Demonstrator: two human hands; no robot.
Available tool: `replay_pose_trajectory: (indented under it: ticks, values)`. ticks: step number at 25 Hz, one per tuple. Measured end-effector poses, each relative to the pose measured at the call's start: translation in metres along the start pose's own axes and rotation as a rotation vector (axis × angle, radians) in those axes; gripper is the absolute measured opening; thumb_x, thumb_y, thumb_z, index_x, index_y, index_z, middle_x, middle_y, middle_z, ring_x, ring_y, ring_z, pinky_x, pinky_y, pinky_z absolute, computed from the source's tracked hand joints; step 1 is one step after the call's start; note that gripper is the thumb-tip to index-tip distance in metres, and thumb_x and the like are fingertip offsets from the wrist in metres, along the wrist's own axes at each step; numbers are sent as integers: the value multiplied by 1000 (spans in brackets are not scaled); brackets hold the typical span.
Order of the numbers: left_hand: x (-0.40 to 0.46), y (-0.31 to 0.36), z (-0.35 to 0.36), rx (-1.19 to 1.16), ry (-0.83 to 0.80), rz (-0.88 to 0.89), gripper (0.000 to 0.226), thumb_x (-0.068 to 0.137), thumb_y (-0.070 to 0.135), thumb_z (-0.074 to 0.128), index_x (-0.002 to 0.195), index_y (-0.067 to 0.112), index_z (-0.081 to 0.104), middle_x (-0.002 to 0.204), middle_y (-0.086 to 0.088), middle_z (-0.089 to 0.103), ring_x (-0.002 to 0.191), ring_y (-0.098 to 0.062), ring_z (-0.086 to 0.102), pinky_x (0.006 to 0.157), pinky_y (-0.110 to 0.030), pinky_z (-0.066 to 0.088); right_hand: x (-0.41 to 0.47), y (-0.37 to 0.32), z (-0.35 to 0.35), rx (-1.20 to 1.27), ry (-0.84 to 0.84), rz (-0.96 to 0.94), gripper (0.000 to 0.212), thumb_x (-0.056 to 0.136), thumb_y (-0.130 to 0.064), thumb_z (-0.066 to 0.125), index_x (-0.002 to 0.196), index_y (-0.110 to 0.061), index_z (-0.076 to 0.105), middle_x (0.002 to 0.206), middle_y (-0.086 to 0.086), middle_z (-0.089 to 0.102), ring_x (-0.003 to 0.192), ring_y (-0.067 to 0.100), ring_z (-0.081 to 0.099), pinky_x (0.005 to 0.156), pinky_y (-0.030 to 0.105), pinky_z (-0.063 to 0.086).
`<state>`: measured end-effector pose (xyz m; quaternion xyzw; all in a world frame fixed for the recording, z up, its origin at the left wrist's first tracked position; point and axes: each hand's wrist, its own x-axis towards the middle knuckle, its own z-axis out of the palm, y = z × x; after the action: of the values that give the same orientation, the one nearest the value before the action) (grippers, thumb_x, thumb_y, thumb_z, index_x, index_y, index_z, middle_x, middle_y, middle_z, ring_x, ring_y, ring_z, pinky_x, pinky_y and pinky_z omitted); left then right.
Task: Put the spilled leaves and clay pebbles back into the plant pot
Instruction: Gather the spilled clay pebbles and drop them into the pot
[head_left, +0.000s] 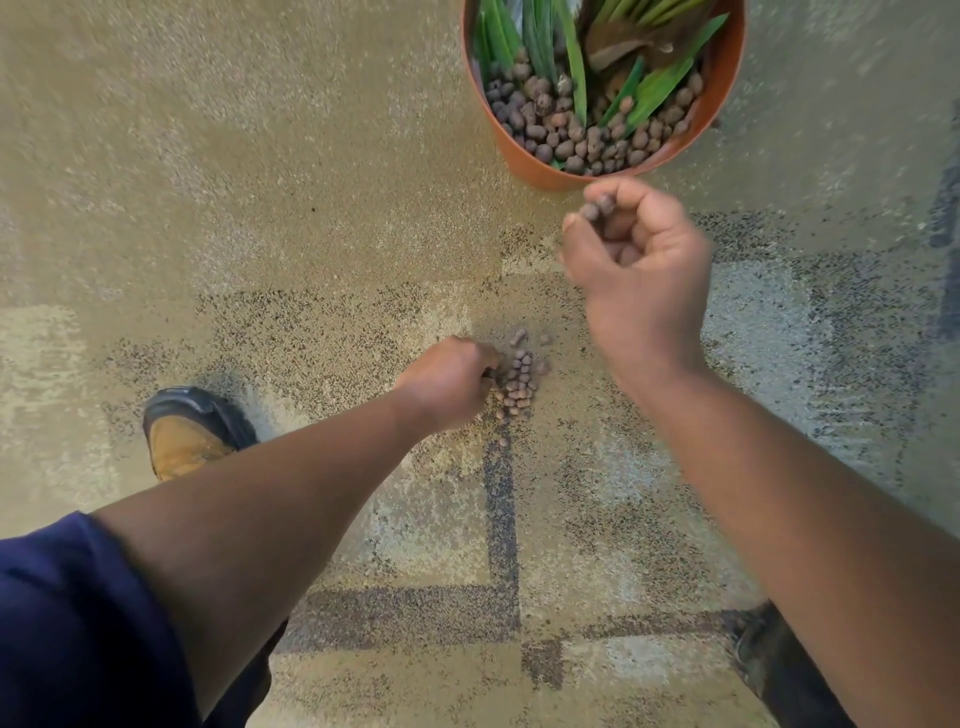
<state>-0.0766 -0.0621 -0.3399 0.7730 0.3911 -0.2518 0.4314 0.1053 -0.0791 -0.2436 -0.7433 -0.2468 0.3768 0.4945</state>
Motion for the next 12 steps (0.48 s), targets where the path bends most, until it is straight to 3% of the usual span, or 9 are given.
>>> replay_pose_trajectory:
  ticks: [3,6,9,12]
  values:
    - [-4,14,-19,-49,71,-13,19,103,9,52,101,11,70,83,-2,67,66,-14,68,53,-18,54,22,-17,-3,-16,46,-44,21,88,-5,71,97,-23,68,87,3,71,73,34,68,63,54,61]
    - [-5,44,-68,-243,456,98,20,100,7,56,90,13,72,76,3,69,59,-11,66,48,-15,50,41,-22,-8,-119,23,-47,22,88,-8,72,94,-28,67,85,-1,70,71,19,66,65,47,63]
    - [7,70,-123,-401,848,317,11,93,12,65,91,17,74,79,7,71,66,-7,66,57,-19,55,54,-18,-9,-254,23,-49,21,88,-14,74,94,-33,67,78,-9,69,69,7,66,69,35,63]
    - [27,82,-149,-400,919,317,13,91,12,64,98,12,75,88,3,74,79,-10,70,70,-34,60,63,-12,-2,-298,31,-42,19,90,-17,74,106,-25,70,82,-9,71,74,6,69,75,33,63]
